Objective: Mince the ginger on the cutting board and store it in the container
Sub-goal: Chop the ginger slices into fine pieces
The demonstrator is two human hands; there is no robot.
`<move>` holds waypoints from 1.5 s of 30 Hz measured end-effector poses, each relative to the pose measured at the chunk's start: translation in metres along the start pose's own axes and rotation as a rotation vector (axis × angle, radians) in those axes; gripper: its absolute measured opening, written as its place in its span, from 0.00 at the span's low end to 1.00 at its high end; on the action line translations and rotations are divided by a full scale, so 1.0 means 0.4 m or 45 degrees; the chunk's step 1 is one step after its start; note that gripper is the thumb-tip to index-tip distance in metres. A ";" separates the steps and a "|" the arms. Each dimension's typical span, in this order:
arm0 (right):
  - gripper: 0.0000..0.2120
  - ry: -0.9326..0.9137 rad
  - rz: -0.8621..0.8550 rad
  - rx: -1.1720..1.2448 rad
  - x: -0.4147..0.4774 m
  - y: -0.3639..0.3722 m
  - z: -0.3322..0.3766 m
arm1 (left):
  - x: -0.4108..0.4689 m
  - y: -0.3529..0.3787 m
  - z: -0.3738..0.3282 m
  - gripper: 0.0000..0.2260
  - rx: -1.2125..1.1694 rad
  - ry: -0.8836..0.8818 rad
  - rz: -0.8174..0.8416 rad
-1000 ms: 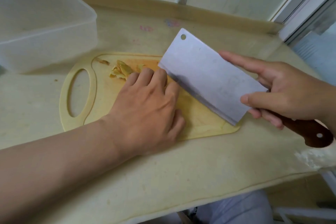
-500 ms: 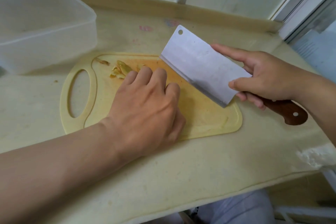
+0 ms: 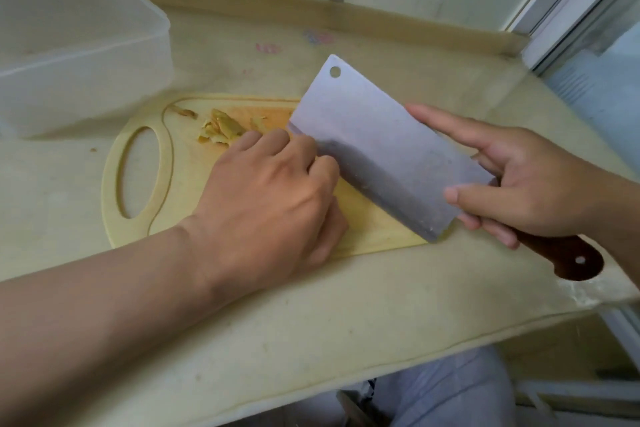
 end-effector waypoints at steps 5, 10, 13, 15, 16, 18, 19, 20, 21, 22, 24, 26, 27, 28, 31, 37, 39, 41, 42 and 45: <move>0.45 -0.007 -0.004 -0.068 0.031 0.003 0.002 | -0.003 0.002 -0.002 0.11 -0.050 0.021 0.010; 0.45 0.011 -0.085 -0.131 0.092 -0.032 0.001 | -0.005 0.007 0.001 0.13 -0.044 -0.002 0.029; 0.44 0.051 -0.151 -0.181 0.113 -0.056 0.006 | -0.006 0.004 0.002 0.13 -0.056 -0.003 0.010; 0.44 0.061 -0.171 -0.178 0.112 -0.065 0.011 | -0.006 0.003 0.003 0.13 -0.059 -0.004 -0.010; 0.44 0.055 -0.172 -0.169 0.108 -0.067 0.014 | -0.006 0.003 0.003 0.13 -0.060 -0.005 -0.018; 0.43 0.041 -0.163 -0.156 0.095 -0.065 0.019 | -0.006 0.004 0.003 0.13 -0.057 -0.004 -0.029; 0.43 0.046 -0.158 -0.152 0.088 -0.062 0.020 | -0.006 0.005 0.002 0.13 -0.053 -0.003 -0.031; 0.43 0.056 -0.153 -0.147 0.084 -0.057 0.020 | -0.006 0.007 0.002 0.13 -0.048 -0.002 -0.028; 0.43 0.069 -0.144 -0.140 0.082 -0.051 0.019 | -0.007 0.008 0.003 0.13 -0.044 -0.002 -0.025; 0.43 0.084 -0.131 -0.130 0.083 -0.044 0.018 | -0.007 0.009 0.003 0.13 -0.045 -0.002 -0.020; 0.43 0.113 -0.122 -0.092 0.093 -0.034 0.012 | -0.008 0.010 0.002 0.12 -0.051 -0.007 -0.010; 0.43 0.120 -0.147 -0.056 0.110 -0.036 0.002 | -0.008 0.009 0.002 0.12 -0.058 -0.020 -0.001; 0.43 0.120 -0.169 -0.048 0.119 -0.040 -0.002 | -0.008 0.008 0.002 0.12 -0.063 -0.029 0.005; 0.42 0.122 -0.194 -0.039 0.129 -0.046 -0.005 | -0.008 0.008 0.002 0.12 -0.066 -0.040 0.012; 0.42 0.115 -0.257 0.040 0.151 -0.067 -0.007 | -0.007 0.005 0.003 0.11 -0.066 -0.063 0.029; 0.40 0.007 -0.288 0.395 0.200 -0.059 -0.005 | -0.003 0.003 -0.002 0.10 -0.064 -0.106 0.041; 0.40 -0.039 -0.263 0.512 0.220 -0.043 -0.005 | 0.009 -0.008 0.004 0.10 -0.055 -0.119 0.008; 0.40 -0.085 -0.219 0.572 0.229 -0.031 -0.001 | 0.034 -0.029 0.023 0.10 -0.102 -0.130 -0.061; 0.40 -0.102 -0.203 0.594 0.228 -0.027 -0.001 | 0.050 -0.042 0.041 0.10 -0.150 -0.148 -0.097; 0.41 -0.118 -0.220 0.625 0.221 -0.023 -0.009 | 0.095 -0.072 0.124 0.10 -0.299 -0.320 -0.095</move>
Point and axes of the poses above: each hand's wrist, its own x-axis towards the middle knuckle, its own y-axis out of the palm, z = x × y, the point moved 6 cm from there along x, towards the middle knuckle, and after that the axes turned 1 degree about -y, right-handed, at the moved point
